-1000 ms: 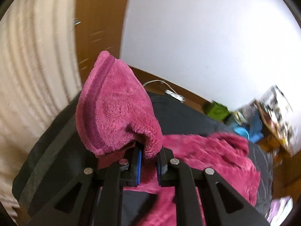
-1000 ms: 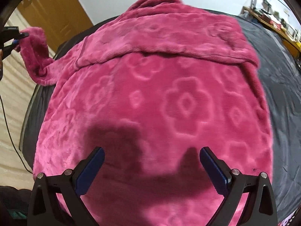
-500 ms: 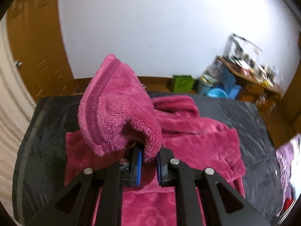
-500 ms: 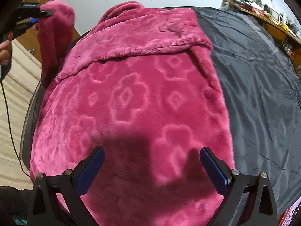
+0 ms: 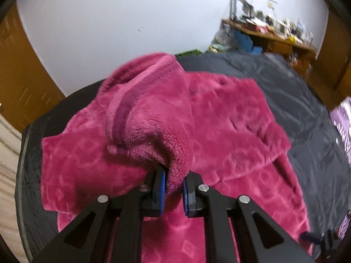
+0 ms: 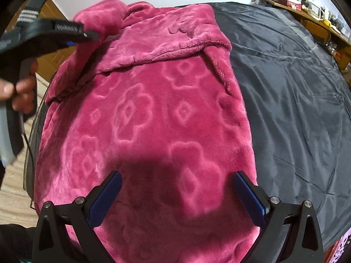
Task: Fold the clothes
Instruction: 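Carry the lifted robe side across the robe body with the left gripper, then open the left gripper and release the robe side onto the robe, then grasp the robe sleeve edge with the right gripper, then lift the sleeve and fold it over the robe with the right gripper, then open the right gripper and release the sleeve onto the robe, then press and smooth the folded robe with both open grippers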
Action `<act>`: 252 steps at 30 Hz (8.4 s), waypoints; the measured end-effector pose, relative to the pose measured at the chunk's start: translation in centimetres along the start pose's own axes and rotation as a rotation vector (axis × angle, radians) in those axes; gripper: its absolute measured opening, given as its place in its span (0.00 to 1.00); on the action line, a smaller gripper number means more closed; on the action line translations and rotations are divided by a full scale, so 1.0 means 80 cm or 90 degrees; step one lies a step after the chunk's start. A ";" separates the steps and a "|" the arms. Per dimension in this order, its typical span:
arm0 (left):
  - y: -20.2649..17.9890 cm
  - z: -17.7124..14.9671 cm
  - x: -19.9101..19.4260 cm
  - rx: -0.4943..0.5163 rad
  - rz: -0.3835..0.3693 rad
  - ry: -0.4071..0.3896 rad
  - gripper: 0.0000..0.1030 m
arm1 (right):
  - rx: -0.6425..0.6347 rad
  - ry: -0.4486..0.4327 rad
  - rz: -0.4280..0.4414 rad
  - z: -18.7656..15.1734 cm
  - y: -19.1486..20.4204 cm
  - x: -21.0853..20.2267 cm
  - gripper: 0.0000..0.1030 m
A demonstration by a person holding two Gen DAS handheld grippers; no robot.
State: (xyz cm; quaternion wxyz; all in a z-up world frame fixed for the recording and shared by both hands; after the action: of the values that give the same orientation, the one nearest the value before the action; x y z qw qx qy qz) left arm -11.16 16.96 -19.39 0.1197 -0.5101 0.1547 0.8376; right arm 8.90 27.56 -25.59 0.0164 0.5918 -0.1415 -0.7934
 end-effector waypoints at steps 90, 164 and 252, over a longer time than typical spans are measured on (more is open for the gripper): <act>0.242 -0.129 0.049 -0.210 -0.072 0.119 0.68 | 0.113 -0.049 0.230 0.278 0.044 0.075 0.67; 0.279 -0.021 0.106 -0.191 -0.050 0.054 0.68 | -0.073 -0.107 -0.088 0.274 0.035 0.057 0.66; 0.253 -0.077 0.123 -0.112 -0.091 0.099 0.93 | -0.058 -0.020 -0.140 0.212 0.058 0.084 0.84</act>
State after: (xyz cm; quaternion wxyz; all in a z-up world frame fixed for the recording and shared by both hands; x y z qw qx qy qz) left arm -17.83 -3.63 -28.04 0.1216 -0.5917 0.0523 0.7952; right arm -9.79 25.28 -26.33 -0.0462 0.5900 -0.0393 -0.8051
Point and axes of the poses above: each gripper's, at about its wrist camera, not at the fingertips, and x roughly the way its jaws point, y to its left, z to its top, the point moved 7 cm from there along x, roughly the way its jaws point, and after that the axes turned 5 degrees about y, right-handed, at the moved point
